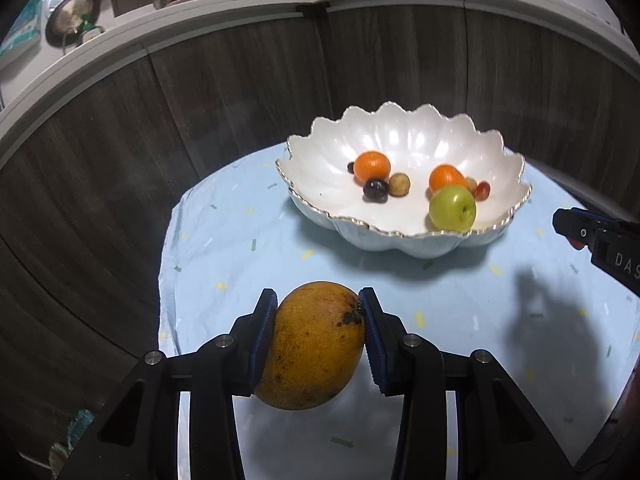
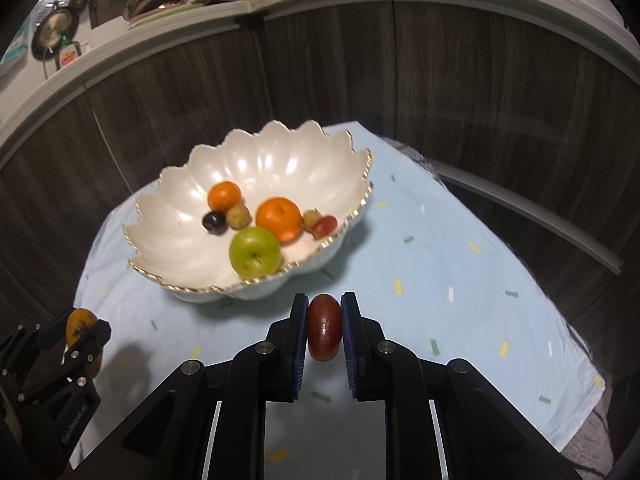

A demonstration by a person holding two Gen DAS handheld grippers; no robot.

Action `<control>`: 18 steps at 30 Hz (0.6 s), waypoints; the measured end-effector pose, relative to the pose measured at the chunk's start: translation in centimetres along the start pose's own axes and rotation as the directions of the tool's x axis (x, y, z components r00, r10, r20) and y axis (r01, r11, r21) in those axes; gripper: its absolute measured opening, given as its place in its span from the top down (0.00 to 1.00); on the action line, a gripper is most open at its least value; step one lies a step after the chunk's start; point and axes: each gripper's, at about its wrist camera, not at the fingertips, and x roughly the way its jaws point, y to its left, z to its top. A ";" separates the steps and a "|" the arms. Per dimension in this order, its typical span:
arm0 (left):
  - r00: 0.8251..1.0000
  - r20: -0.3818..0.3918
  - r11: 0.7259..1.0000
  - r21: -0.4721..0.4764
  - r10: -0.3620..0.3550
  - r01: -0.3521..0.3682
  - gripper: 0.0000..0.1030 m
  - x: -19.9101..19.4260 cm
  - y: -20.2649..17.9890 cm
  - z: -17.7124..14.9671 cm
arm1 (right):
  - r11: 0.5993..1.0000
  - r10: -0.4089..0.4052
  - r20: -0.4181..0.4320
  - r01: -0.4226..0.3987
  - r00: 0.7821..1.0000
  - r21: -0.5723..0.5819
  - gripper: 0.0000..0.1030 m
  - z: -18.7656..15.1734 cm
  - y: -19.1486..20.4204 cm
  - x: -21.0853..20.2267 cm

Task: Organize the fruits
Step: 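Lift and carry the mango over the bowl with the left tool while the right tool carries the date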

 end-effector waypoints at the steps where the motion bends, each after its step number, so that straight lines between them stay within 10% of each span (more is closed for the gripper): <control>1: 1.000 0.003 1.000 -0.009 0.001 -0.001 0.61 -0.2 0.0 0.2 | 1.000 0.006 0.007 -0.006 1.000 -0.004 0.83 0.2 0.1 -0.1; 18: 0.997 0.081 0.993 -0.120 0.004 0.006 0.61 -2.3 -0.1 5.2 | 0.995 0.077 0.092 -0.070 0.993 -0.070 0.83 4.4 0.0 -0.7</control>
